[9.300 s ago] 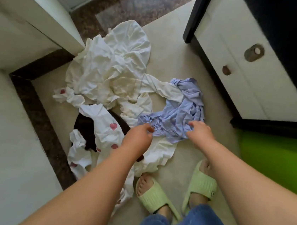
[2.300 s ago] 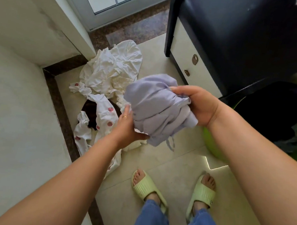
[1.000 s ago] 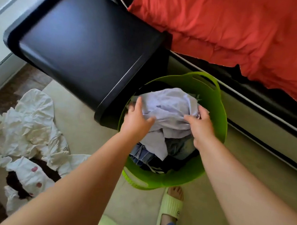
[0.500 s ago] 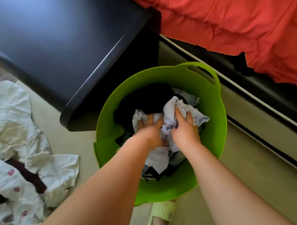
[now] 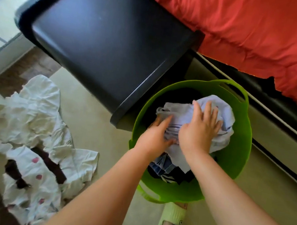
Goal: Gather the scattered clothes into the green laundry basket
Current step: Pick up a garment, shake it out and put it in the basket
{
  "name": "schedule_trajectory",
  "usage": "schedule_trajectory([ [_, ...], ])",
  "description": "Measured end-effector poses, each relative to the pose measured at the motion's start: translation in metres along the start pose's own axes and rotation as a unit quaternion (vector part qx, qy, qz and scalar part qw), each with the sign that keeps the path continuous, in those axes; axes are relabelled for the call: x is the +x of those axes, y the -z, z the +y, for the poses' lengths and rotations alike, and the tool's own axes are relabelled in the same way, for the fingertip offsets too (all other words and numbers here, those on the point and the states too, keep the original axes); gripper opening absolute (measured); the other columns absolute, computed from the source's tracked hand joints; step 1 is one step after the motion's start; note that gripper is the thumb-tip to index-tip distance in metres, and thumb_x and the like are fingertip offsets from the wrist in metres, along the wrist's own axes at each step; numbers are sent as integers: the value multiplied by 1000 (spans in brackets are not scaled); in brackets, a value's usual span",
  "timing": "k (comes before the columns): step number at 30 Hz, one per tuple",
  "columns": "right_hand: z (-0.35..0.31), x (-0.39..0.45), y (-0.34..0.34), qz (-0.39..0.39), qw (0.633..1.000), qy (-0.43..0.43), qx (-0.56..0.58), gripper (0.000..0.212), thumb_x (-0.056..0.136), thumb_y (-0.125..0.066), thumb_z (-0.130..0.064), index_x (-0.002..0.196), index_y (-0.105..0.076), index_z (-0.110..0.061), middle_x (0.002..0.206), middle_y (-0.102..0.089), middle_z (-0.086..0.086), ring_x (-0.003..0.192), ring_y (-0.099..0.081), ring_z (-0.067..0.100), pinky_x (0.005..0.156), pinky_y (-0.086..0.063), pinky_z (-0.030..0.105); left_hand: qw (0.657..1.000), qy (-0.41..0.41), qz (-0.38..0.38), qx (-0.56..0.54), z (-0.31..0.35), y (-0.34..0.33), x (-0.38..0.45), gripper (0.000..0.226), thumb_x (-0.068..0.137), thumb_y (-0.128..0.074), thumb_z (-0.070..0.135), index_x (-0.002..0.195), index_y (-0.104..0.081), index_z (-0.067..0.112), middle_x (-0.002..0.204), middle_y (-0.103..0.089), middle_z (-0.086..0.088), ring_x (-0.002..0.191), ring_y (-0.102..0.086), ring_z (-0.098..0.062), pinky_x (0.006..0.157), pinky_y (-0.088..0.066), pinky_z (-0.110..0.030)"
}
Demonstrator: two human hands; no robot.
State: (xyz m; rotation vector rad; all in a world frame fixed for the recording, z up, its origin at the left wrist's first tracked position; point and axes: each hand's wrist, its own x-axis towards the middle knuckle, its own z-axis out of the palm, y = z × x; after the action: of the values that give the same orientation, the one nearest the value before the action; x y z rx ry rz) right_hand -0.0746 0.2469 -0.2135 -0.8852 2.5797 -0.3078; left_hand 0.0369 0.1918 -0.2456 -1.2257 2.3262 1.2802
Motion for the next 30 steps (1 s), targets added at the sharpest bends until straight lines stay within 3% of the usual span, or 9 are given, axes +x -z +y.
schedule_trajectory([
  [6,-75,-74,-45,-15,983,165,84,59,82,-47,-1,137,-48,-21,138,-47,0,132,-35,19,112,-32,39,993,26,99,-64,-60,32,-61,36,91,-57,25,128,-59,26,119,-68,3,107,-62,-19,83,-50,-31],
  [8,-96,-99,-69,-35,981,165,91,62,82,-48,0,141,-42,-16,134,-50,2,128,-38,20,109,-35,34,986,61,113,-110,-92,40,-82,27,89,-57,20,115,-65,26,108,-71,5,100,-65,-16,81,-51,-31],
  [12,-134,-139,-114,-16,989,88,115,81,84,-50,0,153,-9,-11,136,-46,5,123,-42,24,99,-44,39,965,158,118,-171,-186,59,-123,32,90,-48,13,110,-67,28,105,-73,4,96,-65,-15,80,-51,-28],
  [15,-172,-170,-157,-27,994,86,62,81,81,-49,1,153,-14,-14,137,-45,8,123,-42,27,104,-39,42,953,222,113,-174,-275,77,-169,34,90,-45,14,109,-68,30,104,-73,2,95,-66,-18,82,-52,-31],
  [20,-253,-220,-237,-172,982,76,34,76,84,-50,-3,152,-20,-19,143,-40,10,132,-34,29,110,-31,40,931,288,120,-188,-401,113,-243,32,92,-43,14,108,-67,29,108,-71,2,86,-64,-17,73,-50,-29],
  [23,-302,-240,-295,-248,965,85,2,70,84,-48,-7,150,-28,-19,143,-40,10,131,-38,31,109,-34,41,917,322,135,-192,-473,136,-278,31,94,-42,17,110,-67,27,113,-68,4,93,-62,-19,70,-53,-31],
  [25,-323,-247,-331,-299,952,69,-16,61,85,-48,-11,144,-38,-22,142,-43,10,125,-45,30,102,-41,40,910,347,132,-187,-511,141,-293,30,96,-41,18,112,-65,26,114,-66,6,92,-59,-15,60,-50,-24],
  [27,-334,-248,-363,-343,938,41,-27,51,87,-48,-13,137,-47,-22,139,-45,10,112,-53,27,83,-46,33,905,361,123,-188,-540,138,-299,28,96,-41,18,109,-64,28,113,-66,4,91,-59,-16,62,-46,-25],
  [30,-335,-237,-402,-381,923,21,-51,47,90,-48,-14,136,-48,-21,138,-48,8,88,-54,21,57,-38,24,894,368,128,-220,-565,123,-293,26,96,-42,18,103,-63,30,112,-67,1,93,-60,-18,61,-43,-24],
])
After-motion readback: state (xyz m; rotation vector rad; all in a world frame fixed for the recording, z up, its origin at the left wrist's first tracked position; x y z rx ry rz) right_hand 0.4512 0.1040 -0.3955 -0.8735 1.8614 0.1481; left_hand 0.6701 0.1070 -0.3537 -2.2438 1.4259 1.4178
